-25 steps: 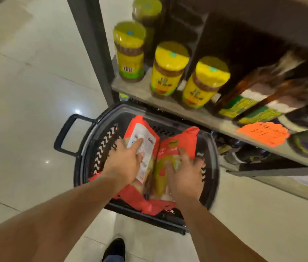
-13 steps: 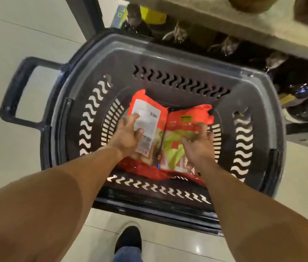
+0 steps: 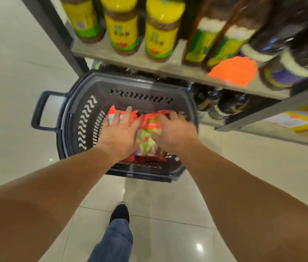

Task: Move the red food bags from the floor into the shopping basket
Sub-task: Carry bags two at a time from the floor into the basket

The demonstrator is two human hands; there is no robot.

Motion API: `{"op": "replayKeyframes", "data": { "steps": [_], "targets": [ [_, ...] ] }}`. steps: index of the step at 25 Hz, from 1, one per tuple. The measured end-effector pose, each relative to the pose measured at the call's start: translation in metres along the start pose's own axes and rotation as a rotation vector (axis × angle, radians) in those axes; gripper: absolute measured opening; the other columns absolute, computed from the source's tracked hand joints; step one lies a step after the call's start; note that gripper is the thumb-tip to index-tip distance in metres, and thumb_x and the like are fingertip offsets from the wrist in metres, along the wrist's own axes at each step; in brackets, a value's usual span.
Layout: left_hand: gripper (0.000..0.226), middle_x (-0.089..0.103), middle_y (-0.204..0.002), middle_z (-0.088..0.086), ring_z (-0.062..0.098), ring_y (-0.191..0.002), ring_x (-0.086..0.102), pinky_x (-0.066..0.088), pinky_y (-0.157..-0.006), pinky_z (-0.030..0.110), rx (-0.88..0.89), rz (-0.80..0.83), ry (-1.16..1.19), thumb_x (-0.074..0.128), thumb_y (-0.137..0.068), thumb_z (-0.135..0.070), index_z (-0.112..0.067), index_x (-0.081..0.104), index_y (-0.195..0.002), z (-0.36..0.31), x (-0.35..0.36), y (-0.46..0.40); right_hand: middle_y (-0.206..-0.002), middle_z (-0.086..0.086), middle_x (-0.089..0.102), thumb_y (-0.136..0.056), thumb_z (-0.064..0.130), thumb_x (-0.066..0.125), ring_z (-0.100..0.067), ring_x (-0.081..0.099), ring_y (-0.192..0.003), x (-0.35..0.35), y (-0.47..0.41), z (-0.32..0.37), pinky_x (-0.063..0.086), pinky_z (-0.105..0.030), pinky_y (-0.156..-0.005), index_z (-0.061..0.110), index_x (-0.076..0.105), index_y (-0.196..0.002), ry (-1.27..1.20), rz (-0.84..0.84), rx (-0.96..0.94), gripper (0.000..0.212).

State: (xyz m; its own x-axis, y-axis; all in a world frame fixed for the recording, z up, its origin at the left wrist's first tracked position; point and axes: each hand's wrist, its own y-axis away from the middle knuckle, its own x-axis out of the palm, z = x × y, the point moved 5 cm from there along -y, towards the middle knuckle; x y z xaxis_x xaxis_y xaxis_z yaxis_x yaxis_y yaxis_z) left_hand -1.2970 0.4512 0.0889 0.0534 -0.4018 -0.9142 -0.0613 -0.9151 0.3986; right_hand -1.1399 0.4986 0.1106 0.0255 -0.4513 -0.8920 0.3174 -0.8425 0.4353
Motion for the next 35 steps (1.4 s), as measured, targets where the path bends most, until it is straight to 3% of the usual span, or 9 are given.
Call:
{"op": "replayKeyframes", "data": {
  "steps": [8,11,14,17,23,26,30,35],
  "targets": [
    [0.067,0.015,-0.164,0.008,0.037,-0.148,0.014,0.019,-0.113,0.062,0.077,-0.241,-0.143,0.029,-0.093,-0.065,-0.036,0.023,-0.152,-0.199,-0.302,0.194,-0.158,-0.007,0.033,-0.09,0.069,0.041,-0.031,0.029,-0.144,-0.266,0.289,-0.111,0.029,-0.053,-0.11,0.034,0.035,-0.149,0.022,-0.229,0.123,0.069],
    [0.065,0.019,-0.163,0.009,0.037,-0.147,0.017,0.021,-0.112,0.063,0.165,-0.353,-0.199,0.027,-0.092,-0.066,-0.036,0.028,-0.15,-0.303,-0.374,0.271,-0.162,-0.009,0.028,-0.09,0.069,0.044,-0.03,0.027,-0.147,-0.327,0.414,-0.167,0.029,-0.052,-0.111,0.034,0.031,-0.153,0.044,-0.372,0.184,0.074],
    [0.066,0.017,-0.163,0.007,0.036,-0.148,0.015,0.02,-0.111,0.064,0.292,-0.425,-0.21,0.023,-0.093,-0.069,-0.037,0.027,-0.151,-0.415,-0.416,0.323,-0.165,-0.007,0.022,-0.091,0.07,0.04,-0.03,0.02,-0.15,-0.362,0.522,-0.234,0.026,-0.056,-0.114,0.036,0.023,-0.156,0.004,-0.388,0.282,0.075],
    [0.068,0.012,-0.164,0.005,0.035,-0.149,0.01,0.017,-0.111,0.067,0.429,-0.436,-0.222,0.02,-0.093,-0.07,-0.039,0.021,-0.153,-0.531,-0.438,0.358,-0.163,-0.007,0.025,-0.092,0.068,0.04,-0.03,0.022,-0.149,-0.373,0.619,-0.308,0.024,-0.055,-0.115,0.034,0.024,-0.156,-0.009,-0.422,0.432,0.074],
    [0.066,0.017,-0.164,0.005,0.035,-0.148,0.014,0.016,-0.111,0.067,0.819,-0.474,-0.249,0.025,-0.091,-0.07,-0.04,0.027,-0.15,-0.772,-0.438,0.41,-0.159,-0.007,0.031,-0.092,0.065,0.04,-0.031,0.028,-0.143,-0.351,0.784,-0.455,0.028,-0.054,-0.11,0.033,0.032,-0.152,-0.089,-0.468,0.799,0.069],
    [0.064,0.021,-0.162,0.007,0.034,-0.148,0.015,0.013,-0.111,0.067,0.973,-0.438,-0.275,0.025,-0.093,-0.068,-0.038,0.026,-0.149,-0.887,-0.417,0.43,-0.157,-0.008,0.031,-0.093,0.065,0.04,-0.031,0.028,-0.143,-0.33,0.856,-0.535,0.029,-0.053,-0.109,0.031,0.03,-0.152,-0.134,-0.425,0.982,0.069],
    [0.06,0.047,-0.143,0.007,0.031,-0.134,0.037,0.019,-0.108,0.062,1.176,-0.405,-0.326,0.025,-0.093,-0.064,-0.034,0.035,-0.144,-1.029,-0.383,0.451,-0.137,-0.009,0.049,-0.097,0.053,0.044,-0.032,0.047,-0.126,-0.291,0.951,-0.626,0.042,-0.047,-0.098,0.023,0.041,-0.143,-0.273,-0.392,1.241,0.055],
    [0.061,0.05,-0.14,0.006,0.03,-0.13,0.042,0.017,-0.109,0.063,1.405,-0.32,-0.436,0.022,-0.095,-0.063,-0.033,0.031,-0.147,-1.172,-0.325,0.484,-0.13,-0.01,0.054,-0.095,0.047,0.048,-0.032,0.052,-0.121,-0.217,1.059,-0.705,0.046,-0.043,-0.091,0.02,0.049,-0.136,-0.427,-0.284,1.543,0.049]
  ]
}}
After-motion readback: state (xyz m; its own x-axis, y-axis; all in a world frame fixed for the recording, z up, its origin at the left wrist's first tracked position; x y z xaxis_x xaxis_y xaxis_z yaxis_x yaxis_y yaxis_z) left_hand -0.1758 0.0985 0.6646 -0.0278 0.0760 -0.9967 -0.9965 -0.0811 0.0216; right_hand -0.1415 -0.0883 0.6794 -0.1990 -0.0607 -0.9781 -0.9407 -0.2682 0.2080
